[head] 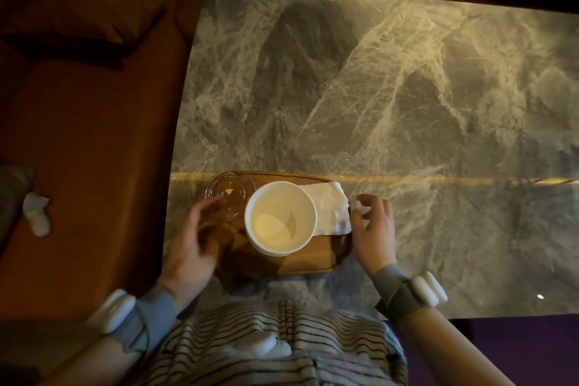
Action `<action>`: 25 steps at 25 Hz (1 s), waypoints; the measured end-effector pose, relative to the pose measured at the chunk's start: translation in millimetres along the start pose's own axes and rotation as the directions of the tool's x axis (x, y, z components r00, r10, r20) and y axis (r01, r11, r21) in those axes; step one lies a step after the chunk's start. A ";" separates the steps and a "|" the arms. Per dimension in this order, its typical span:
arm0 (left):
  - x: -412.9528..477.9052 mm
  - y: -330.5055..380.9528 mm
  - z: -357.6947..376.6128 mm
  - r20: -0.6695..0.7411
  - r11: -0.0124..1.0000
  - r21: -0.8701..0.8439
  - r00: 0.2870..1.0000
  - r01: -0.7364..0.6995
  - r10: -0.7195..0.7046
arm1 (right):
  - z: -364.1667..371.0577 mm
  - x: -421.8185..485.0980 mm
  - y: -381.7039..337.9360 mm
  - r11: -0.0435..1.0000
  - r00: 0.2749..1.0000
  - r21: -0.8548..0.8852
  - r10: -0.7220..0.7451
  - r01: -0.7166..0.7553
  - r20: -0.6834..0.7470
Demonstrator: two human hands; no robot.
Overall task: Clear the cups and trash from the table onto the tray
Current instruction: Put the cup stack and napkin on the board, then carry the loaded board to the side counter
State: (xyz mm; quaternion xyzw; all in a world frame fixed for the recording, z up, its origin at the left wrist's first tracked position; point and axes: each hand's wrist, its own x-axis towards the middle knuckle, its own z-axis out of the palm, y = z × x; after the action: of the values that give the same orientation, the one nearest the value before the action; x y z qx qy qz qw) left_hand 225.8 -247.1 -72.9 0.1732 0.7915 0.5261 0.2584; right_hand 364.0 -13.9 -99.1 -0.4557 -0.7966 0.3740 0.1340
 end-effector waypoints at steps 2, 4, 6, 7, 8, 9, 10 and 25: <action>14.1 -8.5 -15.7 -0.162 0.982 0.182 0.986 0.057 -0.027 | -1.6 5.4 5.3 0.979 0.977 0.016 0.204 -0.206 0.059; 28.9 -17.7 -17.4 -0.200 0.929 0.293 0.965 0.224 -0.169 | -0.6 7.3 5.3 0.927 0.920 0.043 0.362 -0.372 0.148; 35.4 -20.4 -10.0 -0.109 0.923 0.085 0.924 0.375 -0.366 | 1.9 7.7 2.1 0.888 0.879 0.088 0.426 -0.451 0.214; 35.4 -20.6 -6.8 -0.062 0.903 -0.024 0.901 0.428 -0.429 | 3.3 8.5 0.3 0.878 0.867 0.095 0.436 -0.468 0.244; 35.7 -21.0 -4.7 -0.042 0.882 -0.086 0.883 0.463 -0.468 | 4.2 9.6 -1.0 0.870 0.852 0.099 0.442 -0.484 0.279; 37.1 -22.8 -4.4 -0.042 0.864 -0.111 0.866 0.492 -0.498 | 5.3 10.4 -2.2 0.857 0.834 0.109 0.450 -0.504 0.319; 39.4 -24.6 -5.4 -0.045 0.847 -0.136 0.850 0.515 -0.524 | 6.4 10.9 -3.5 0.841 0.815 0.127 0.456 -0.526 0.357; 59.0 -12.0 -15.3 -0.025 0.846 -0.208 0.862 0.491 -0.506 | 4.9 26.5 -17.9 0.888 0.897 0.195 0.366 -0.417 0.248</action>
State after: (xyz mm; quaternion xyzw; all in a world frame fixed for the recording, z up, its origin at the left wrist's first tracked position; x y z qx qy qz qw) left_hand 169.2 -230.9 -92.6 -0.0853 0.7638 0.5218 0.3703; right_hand 335.6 0.2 -92.9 -0.5467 -0.6451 0.5330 0.0277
